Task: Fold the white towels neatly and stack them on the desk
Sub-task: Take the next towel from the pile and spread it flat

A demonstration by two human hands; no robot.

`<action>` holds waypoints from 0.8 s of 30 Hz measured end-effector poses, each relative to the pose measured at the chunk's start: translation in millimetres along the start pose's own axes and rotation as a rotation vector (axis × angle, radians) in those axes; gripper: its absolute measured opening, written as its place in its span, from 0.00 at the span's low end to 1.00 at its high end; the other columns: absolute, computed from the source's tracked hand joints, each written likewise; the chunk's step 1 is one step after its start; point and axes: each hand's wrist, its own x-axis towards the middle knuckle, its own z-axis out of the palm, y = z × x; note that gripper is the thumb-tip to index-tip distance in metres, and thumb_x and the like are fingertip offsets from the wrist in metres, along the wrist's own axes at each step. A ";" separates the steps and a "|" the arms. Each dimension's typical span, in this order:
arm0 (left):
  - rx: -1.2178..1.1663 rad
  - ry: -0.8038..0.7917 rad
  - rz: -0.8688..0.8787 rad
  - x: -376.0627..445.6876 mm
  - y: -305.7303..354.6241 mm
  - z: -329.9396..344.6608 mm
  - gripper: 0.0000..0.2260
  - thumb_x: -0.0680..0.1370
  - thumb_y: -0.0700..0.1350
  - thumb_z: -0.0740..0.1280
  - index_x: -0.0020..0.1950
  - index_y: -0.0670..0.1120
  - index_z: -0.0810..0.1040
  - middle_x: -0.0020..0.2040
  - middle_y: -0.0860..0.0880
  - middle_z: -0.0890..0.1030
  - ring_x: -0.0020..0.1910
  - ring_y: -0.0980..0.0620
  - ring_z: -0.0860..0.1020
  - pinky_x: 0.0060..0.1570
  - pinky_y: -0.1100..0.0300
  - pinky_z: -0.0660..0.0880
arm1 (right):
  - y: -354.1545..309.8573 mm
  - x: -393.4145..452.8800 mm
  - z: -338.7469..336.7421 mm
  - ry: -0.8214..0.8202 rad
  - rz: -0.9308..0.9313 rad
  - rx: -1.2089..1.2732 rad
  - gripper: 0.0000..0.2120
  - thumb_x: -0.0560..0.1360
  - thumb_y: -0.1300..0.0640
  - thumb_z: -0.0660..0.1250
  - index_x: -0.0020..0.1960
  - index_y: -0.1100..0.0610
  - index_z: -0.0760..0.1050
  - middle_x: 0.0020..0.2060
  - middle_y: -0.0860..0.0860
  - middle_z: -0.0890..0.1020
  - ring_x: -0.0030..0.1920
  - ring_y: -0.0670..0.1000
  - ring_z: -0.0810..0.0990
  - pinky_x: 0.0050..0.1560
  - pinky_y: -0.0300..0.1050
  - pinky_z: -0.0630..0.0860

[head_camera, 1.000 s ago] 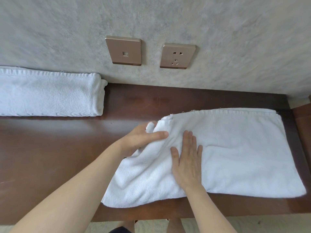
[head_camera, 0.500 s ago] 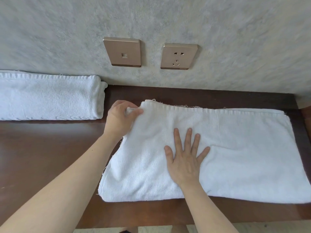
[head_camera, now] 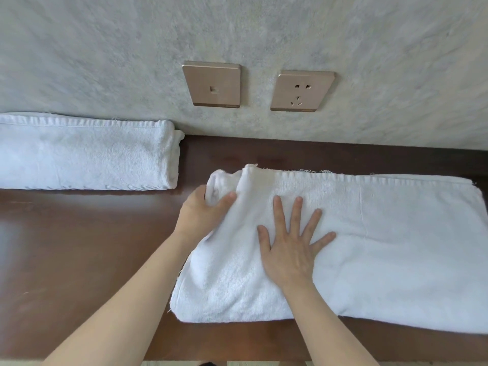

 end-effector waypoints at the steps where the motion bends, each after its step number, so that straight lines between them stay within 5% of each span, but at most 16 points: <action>1: -0.069 0.014 0.061 3.3 4.9 -0.1 0.17 0.76 0.59 0.71 0.52 0.46 0.76 0.45 0.53 0.80 0.46 0.53 0.79 0.45 0.57 0.72 | 0.8 -0.8 0.5 -0.002 -0.003 -0.002 0.32 0.77 0.31 0.32 0.75 0.37 0.23 0.78 0.49 0.28 0.76 0.64 0.26 0.68 0.79 0.33; 6: -0.110 0.110 0.261 18.4 12.4 0.4 0.06 0.78 0.51 0.70 0.52 0.55 0.75 0.45 0.57 0.80 0.43 0.62 0.77 0.41 0.70 0.70 | 9.4 -5.1 3.7 0.023 -0.014 -0.022 0.32 0.76 0.30 0.28 0.78 0.38 0.28 0.80 0.48 0.33 0.78 0.61 0.30 0.70 0.79 0.37; 13: -0.056 0.281 0.190 8.5 -9.3 2.7 0.30 0.73 0.53 0.77 0.69 0.48 0.67 0.62 0.54 0.69 0.55 0.58 0.70 0.50 0.74 0.67 | 4.0 -0.9 0.7 0.000 -0.007 -0.050 0.31 0.78 0.32 0.30 0.77 0.38 0.27 0.80 0.51 0.32 0.77 0.64 0.28 0.69 0.80 0.35; 16: -0.071 0.311 0.098 -19.0 -21.3 -6.4 0.22 0.74 0.57 0.74 0.60 0.50 0.70 0.53 0.53 0.76 0.45 0.58 0.76 0.45 0.66 0.72 | 4.2 -1.0 1.3 -0.020 0.001 -0.047 0.31 0.76 0.32 0.30 0.76 0.37 0.24 0.79 0.51 0.29 0.76 0.63 0.25 0.68 0.80 0.35; 20: 0.020 0.054 -0.020 -45.5 -37.7 -12.2 0.16 0.74 0.62 0.70 0.52 0.53 0.76 0.40 0.52 0.79 0.38 0.63 0.76 0.35 0.68 0.70 | 1.5 -1.1 0.1 -0.023 0.009 -0.055 0.31 0.77 0.32 0.31 0.77 0.38 0.26 0.79 0.51 0.29 0.76 0.63 0.25 0.68 0.80 0.35; 24: 0.048 0.029 0.181 -53.3 -33.6 -13.7 0.11 0.71 0.55 0.77 0.46 0.57 0.76 0.39 0.53 0.77 0.37 0.61 0.73 0.38 0.68 0.70 | 1.7 -0.9 0.1 -0.029 0.010 -0.060 0.31 0.77 0.32 0.31 0.76 0.38 0.25 0.78 0.50 0.27 0.76 0.62 0.24 0.69 0.79 0.35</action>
